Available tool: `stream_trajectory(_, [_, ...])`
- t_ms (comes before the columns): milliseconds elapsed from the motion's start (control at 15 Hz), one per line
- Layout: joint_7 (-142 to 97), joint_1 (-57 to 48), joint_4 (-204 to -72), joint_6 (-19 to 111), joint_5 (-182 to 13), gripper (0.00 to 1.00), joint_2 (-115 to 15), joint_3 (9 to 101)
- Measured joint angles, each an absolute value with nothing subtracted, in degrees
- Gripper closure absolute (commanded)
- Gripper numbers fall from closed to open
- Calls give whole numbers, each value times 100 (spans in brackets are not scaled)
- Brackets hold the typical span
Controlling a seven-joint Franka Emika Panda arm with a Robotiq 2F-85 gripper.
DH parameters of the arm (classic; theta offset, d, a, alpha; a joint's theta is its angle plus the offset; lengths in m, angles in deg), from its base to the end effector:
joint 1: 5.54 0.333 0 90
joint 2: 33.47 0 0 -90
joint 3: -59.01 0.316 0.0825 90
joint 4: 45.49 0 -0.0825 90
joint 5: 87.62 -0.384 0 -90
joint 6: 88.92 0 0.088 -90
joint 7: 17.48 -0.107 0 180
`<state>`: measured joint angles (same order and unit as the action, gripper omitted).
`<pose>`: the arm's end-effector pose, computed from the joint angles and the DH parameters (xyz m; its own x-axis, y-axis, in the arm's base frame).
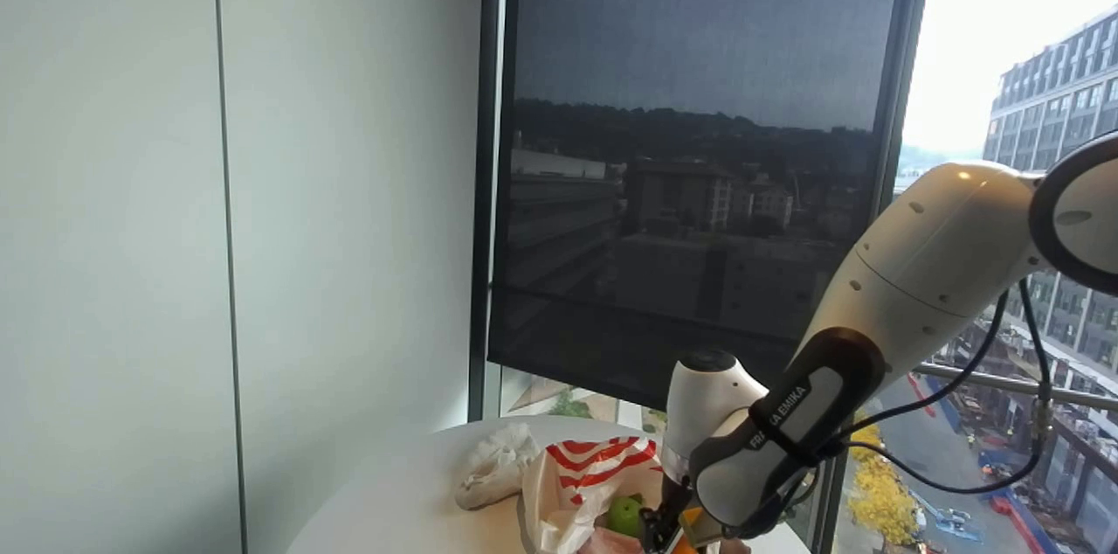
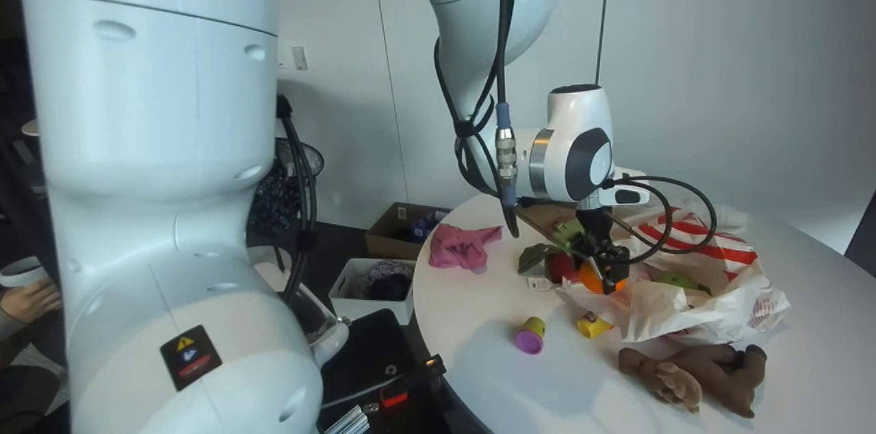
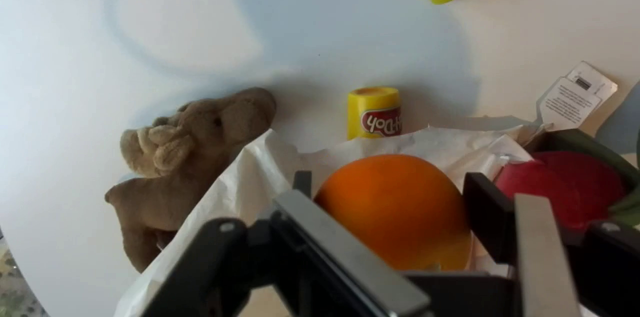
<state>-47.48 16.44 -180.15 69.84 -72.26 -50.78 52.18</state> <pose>0.5041 0.1469 0.2141 0.9867 0.0002 0.1624 -0.0145 -0.9959 0.0898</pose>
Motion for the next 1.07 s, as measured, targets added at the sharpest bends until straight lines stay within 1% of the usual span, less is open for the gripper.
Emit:
stream_trajectory(333, [-4795,1632,-17129,6997,-7002,49,-5624,5231])
stream_trajectory(1067, [-3850,1072,-15501,6984,-7962,49,-7314,5618])
